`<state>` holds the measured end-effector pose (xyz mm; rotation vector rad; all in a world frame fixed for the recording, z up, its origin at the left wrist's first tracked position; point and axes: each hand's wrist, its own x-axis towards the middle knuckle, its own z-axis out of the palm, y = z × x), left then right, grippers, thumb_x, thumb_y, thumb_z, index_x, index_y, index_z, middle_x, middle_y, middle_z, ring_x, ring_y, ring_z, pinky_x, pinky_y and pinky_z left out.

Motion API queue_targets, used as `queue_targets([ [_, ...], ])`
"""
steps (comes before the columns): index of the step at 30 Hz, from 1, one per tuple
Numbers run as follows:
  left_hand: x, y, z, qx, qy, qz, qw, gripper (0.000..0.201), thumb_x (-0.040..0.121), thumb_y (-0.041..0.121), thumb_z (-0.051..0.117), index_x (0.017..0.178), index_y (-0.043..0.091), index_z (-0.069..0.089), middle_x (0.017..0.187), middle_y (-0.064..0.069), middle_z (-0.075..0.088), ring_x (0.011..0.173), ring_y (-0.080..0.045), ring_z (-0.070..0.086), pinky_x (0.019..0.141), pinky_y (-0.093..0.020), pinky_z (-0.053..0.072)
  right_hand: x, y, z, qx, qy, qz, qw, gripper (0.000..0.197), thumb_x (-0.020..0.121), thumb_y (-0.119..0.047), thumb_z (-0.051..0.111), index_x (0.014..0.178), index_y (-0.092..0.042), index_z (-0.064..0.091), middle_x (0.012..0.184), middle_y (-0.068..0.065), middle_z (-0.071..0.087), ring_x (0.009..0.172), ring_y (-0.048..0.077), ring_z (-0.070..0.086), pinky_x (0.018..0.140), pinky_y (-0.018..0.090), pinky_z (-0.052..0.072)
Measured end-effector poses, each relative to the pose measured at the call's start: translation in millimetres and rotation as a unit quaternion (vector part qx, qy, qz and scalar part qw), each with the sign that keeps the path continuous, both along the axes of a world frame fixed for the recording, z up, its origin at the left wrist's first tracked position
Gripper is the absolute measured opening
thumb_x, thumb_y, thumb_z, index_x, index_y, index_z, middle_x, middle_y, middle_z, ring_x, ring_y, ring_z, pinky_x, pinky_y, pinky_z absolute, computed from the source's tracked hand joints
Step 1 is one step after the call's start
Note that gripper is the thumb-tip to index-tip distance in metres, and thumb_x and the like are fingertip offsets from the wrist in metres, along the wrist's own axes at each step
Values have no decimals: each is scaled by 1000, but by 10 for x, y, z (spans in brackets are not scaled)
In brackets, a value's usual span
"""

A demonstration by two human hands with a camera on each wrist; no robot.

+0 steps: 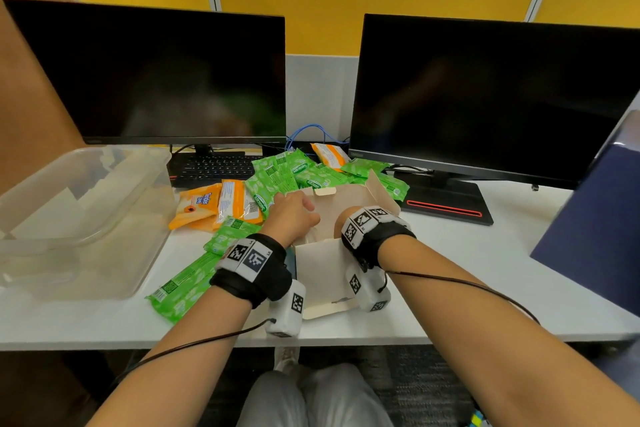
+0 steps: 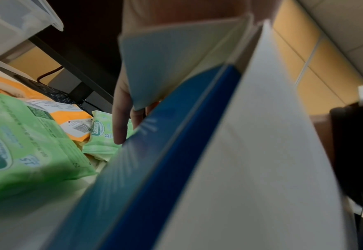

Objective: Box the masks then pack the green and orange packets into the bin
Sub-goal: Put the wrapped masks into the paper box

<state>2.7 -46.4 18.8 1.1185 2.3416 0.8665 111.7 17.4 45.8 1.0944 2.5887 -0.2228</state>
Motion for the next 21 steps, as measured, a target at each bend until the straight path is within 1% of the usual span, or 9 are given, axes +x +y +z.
queue_targets([
  [3, 9, -18, -1, 14, -14, -3, 1000, 22, 85, 18, 60, 107, 19, 57, 125, -7, 36, 111, -29, 48, 98, -40, 44, -15, 31, -43, 15, -25, 18, 999, 35, 99, -19, 45, 130, -4, 54, 136, 14, 53, 127, 31, 49, 103, 39, 39],
  [5, 14, -32, 0, 21, -19, -8, 1000, 22, 85, 16, 61, 107, 17, 58, 125, -6, 35, 111, -26, 47, 93, -35, 43, -34, -10, -17, 0, -63, 25, 998, 37, 98, -23, 47, 131, -7, 53, 137, 10, 51, 127, 27, 47, 108, 37, 36],
  [7, 15, -38, 3, 26, -21, -11, 999, 22, 85, 15, 61, 107, 16, 58, 123, -5, 35, 109, -24, 46, 90, -33, 42, -40, -1, -3, -3, -57, 35, 998, 39, 99, -25, 47, 135, -9, 49, 141, 9, 48, 130, 25, 43, 109, 35, 31],
  [12, 18, -28, 17, 36, -18, -24, 999, 22, 84, 15, 63, 105, 16, 58, 120, -4, 37, 103, -20, 43, 84, -29, 38, 14, 29, -15, 44, -48, 64, 996, 37, 97, -25, 48, 132, -11, 53, 137, 8, 51, 127, 27, 47, 104, 36, 37],
  [14, 18, -36, 19, 39, -16, -32, 999, 22, 84, 14, 62, 106, 16, 59, 118, -2, 37, 100, -17, 40, 83, -29, 36, 8, 17, -11, 40, -53, 61, 996, 35, 95, -22, 50, 128, -11, 55, 133, 7, 53, 123, 28, 50, 101, 37, 41],
  [17, 11, -48, 28, 28, -4, -59, 998, 24, 84, 15, 61, 108, 18, 58, 119, -1, 37, 100, -13, 36, 83, -26, 31, 6, -35, -29, 50, -78, 98, 991, 35, 96, -21, 50, 127, -5, 54, 129, 9, 53, 124, 28, 49, 104, 38, 40],
  [19, 7, -49, 28, 25, 0, -74, 997, 24, 84, 16, 61, 108, 19, 57, 121, -1, 38, 102, -12, 36, 84, -26, 30, -17, -50, -45, 43, -71, 81, 993, 37, 98, -21, 47, 130, -2, 50, 121, 9, 51, 127, 26, 45, 108, 38, 35],
  [20, 14, -51, 28, 28, 1, -78, 997, 23, 84, 15, 61, 107, 20, 57, 121, 0, 37, 103, -12, 35, 84, -26, 30, -16, -57, -37, 36, -63, 75, 995, 38, 99, -20, 46, 133, -2, 48, 112, 8, 52, 124, 24, 46, 109, 37, 34],
  [21, 27, -54, 29, 30, 1, -81, 996, 23, 84, 14, 61, 106, 20, 57, 120, 0, 36, 103, -12, 35, 84, -25, 30, -5, -83, -2, 16, -50, 55, 997, 38, 100, -19, 44, 134, -3, 48, 99, 8, 54, 116, 21, 48, 107, 37, 34],
])
